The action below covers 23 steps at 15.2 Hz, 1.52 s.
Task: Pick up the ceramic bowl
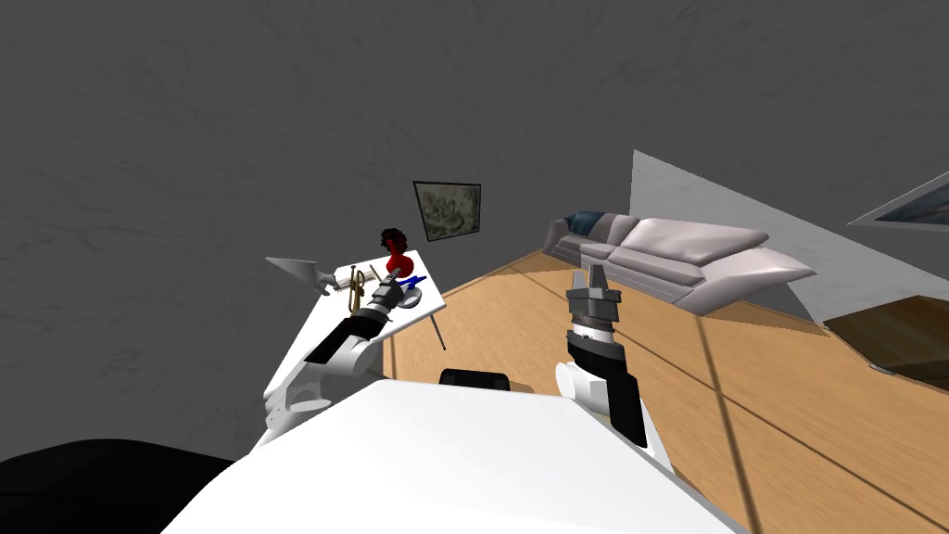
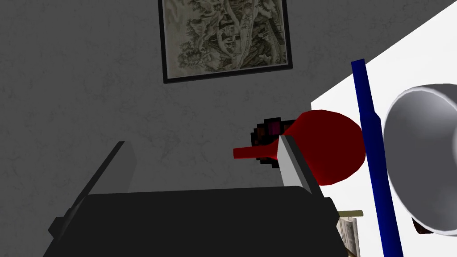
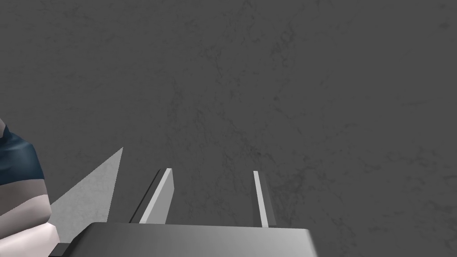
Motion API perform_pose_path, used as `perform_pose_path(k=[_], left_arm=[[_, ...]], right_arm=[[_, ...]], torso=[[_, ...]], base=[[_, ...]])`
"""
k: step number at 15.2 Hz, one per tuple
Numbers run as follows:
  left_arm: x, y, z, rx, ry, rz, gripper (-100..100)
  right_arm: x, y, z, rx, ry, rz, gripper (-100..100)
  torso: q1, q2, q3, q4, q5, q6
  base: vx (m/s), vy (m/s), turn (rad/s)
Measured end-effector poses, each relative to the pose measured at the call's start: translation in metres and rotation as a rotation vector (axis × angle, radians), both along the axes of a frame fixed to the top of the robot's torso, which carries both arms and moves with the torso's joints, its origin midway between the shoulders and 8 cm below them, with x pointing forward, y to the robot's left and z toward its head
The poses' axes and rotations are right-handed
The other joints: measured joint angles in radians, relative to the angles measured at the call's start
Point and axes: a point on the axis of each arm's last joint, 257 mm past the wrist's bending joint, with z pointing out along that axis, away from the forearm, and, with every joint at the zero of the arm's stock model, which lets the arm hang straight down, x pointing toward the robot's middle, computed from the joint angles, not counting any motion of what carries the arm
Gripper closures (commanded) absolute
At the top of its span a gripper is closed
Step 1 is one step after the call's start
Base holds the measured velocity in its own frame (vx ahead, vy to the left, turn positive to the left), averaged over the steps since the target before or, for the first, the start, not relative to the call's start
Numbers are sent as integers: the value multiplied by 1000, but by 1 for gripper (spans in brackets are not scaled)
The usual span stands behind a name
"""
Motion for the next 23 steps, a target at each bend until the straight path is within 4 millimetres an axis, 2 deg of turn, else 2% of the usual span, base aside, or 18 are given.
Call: perform_pose_path(k=[6,8,23], left_arm=[[1,0,-3,0,9,1,-100],[0,7,-7,-4,34,10,-100],[-35,65,-72,-61,319,117,-100]], right_arm=[[0,0,0,0,0,0,0],[0,0,0,0,0,0,0],[0,0,0,0,0,0,0]], torso=[[0,0,0,0,0,0],[-1,-2,-1,0,0,0],[-1,-2,-1,0,0,0]], base=[[4,-2,-9],[46,-22,-57],[35,-11,-28]])
